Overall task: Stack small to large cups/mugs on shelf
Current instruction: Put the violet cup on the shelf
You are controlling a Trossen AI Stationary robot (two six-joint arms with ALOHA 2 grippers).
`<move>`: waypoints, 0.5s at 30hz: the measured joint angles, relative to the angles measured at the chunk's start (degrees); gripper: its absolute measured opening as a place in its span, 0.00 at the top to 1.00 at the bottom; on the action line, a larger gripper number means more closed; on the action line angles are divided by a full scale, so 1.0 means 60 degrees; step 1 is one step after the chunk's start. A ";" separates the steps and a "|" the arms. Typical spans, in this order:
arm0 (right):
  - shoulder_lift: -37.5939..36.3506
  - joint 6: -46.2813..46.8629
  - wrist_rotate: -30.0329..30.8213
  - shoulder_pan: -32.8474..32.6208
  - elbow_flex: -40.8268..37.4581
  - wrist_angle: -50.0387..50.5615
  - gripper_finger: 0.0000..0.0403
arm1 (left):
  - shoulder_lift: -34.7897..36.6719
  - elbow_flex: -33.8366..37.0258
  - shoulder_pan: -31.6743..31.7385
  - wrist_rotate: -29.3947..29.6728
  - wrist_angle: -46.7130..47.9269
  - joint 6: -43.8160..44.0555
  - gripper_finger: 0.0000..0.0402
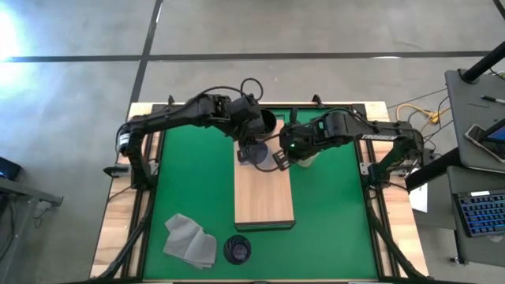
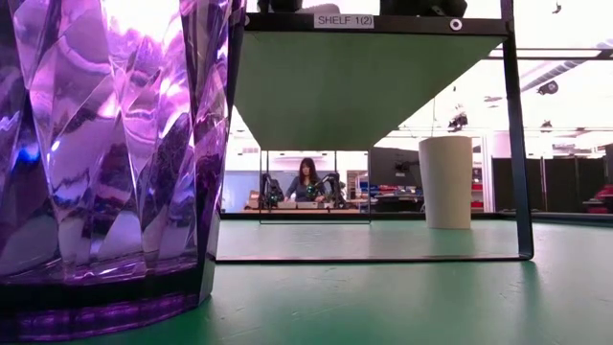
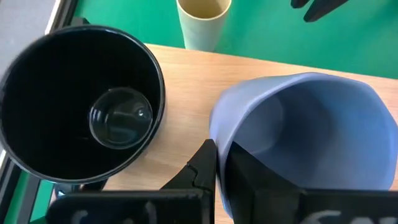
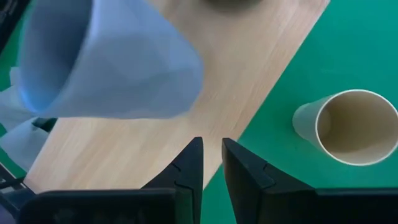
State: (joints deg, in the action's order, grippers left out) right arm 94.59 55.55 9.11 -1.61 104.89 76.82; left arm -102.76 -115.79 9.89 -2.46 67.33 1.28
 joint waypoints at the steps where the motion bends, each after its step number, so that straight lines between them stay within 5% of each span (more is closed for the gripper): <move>1: 0.0000 0.0000 0.0011 0.0000 -0.0010 -0.0083 0.87 | -0.0039 0.0007 0.0000 0.0000 0.0011 -0.0007 1.00; 15: 0.0000 -0.0015 0.0170 0.0000 -0.0024 -0.0599 0.87 | -0.0459 0.0029 0.0120 -0.0007 -0.0240 -0.0124 1.00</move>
State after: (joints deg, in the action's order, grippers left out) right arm 94.59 55.46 10.13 -1.61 104.75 73.22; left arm -105.51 -115.61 10.61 -2.50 65.89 0.54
